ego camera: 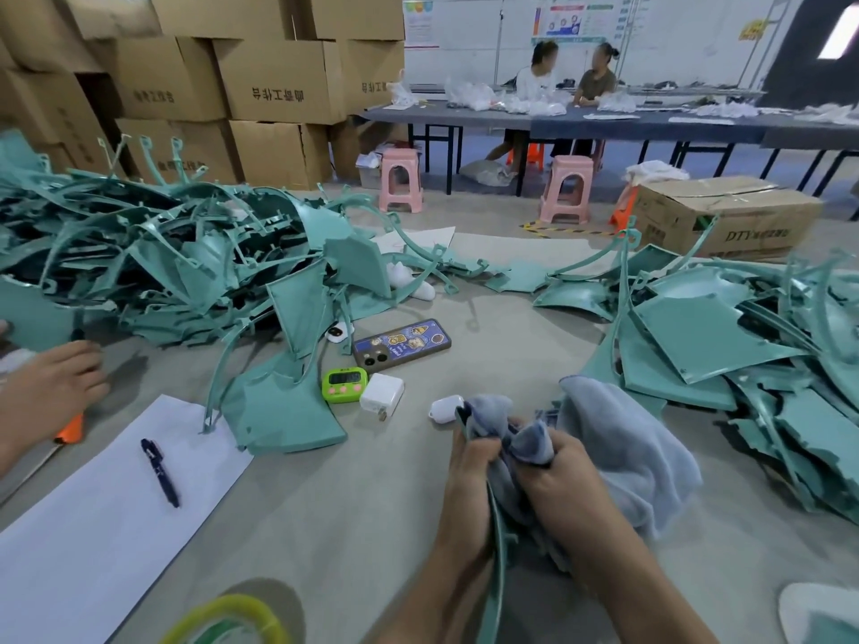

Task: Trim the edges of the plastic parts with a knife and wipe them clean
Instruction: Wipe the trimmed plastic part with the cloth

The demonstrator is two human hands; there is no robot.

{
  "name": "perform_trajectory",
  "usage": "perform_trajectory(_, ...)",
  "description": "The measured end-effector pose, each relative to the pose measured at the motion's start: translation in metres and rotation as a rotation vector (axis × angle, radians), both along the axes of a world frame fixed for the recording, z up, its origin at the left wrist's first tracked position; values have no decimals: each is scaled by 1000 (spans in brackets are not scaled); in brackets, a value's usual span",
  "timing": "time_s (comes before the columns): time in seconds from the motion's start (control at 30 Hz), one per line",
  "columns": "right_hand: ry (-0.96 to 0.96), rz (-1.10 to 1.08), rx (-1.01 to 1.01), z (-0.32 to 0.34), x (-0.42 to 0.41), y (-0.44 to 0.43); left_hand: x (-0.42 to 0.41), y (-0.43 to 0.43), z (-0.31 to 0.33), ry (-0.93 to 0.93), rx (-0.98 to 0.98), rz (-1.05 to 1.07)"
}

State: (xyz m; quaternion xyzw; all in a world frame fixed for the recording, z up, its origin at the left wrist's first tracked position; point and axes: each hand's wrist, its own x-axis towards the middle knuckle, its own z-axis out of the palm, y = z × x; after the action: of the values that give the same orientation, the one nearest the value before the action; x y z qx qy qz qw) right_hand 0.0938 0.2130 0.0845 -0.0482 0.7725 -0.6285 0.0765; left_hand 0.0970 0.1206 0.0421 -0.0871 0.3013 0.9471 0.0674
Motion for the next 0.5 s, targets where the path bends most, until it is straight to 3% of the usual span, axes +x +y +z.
perform_trajectory(0.23, -77, 38, 97, 15, 5, 16, 12, 8, -2, -29, 33, 19)
perform_trajectory(0.5, -103, -175, 6, 22, 22, 3, 4, -3, -1, -15, -10, 39)
